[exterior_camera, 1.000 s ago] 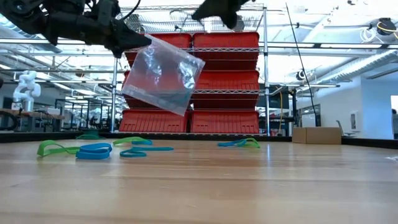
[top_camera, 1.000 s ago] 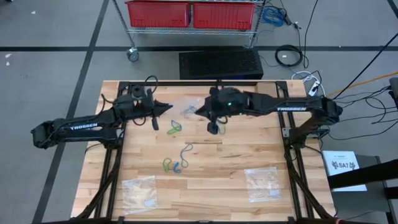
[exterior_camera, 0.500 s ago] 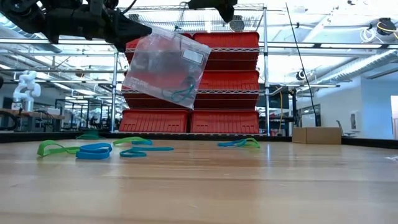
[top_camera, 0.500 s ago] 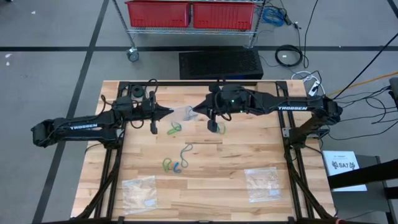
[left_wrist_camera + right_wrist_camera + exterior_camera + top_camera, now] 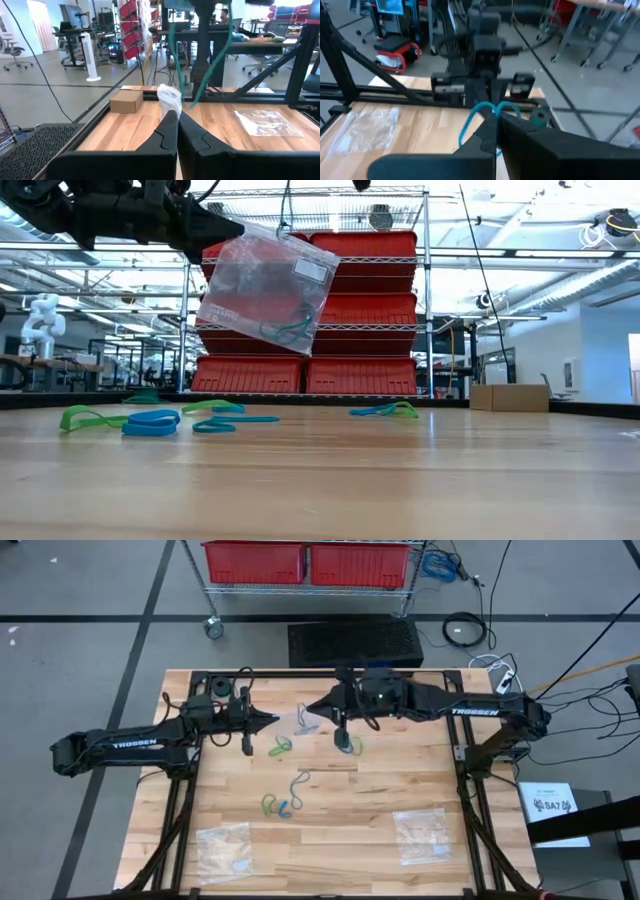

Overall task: Sort rubber bands
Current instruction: Put the top long blue rubber band into the top zip bag

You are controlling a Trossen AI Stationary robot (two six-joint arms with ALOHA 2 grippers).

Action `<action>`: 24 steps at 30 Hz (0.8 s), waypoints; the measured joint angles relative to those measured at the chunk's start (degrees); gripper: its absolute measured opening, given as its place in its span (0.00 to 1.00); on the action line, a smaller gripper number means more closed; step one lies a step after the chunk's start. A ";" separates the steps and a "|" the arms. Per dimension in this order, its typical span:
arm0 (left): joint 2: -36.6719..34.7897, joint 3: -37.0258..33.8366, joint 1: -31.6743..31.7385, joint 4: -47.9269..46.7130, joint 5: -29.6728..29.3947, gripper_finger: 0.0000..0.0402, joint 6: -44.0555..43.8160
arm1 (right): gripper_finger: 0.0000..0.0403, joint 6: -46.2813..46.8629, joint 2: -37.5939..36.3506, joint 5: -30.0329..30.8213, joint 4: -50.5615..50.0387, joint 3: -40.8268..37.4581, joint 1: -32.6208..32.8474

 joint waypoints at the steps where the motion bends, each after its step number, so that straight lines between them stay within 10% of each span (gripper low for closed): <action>1: 0.01 0.00 0.00 -0.02 0.04 0.00 -0.02 | 0.00 -0.60 0.00 0.03 -0.52 0.89 0.00; 24: 0.00 0.00 -0.26 1.25 2.05 0.00 -0.55 | 0.00 -5.41 0.22 3.40 -6.02 6.06 -0.41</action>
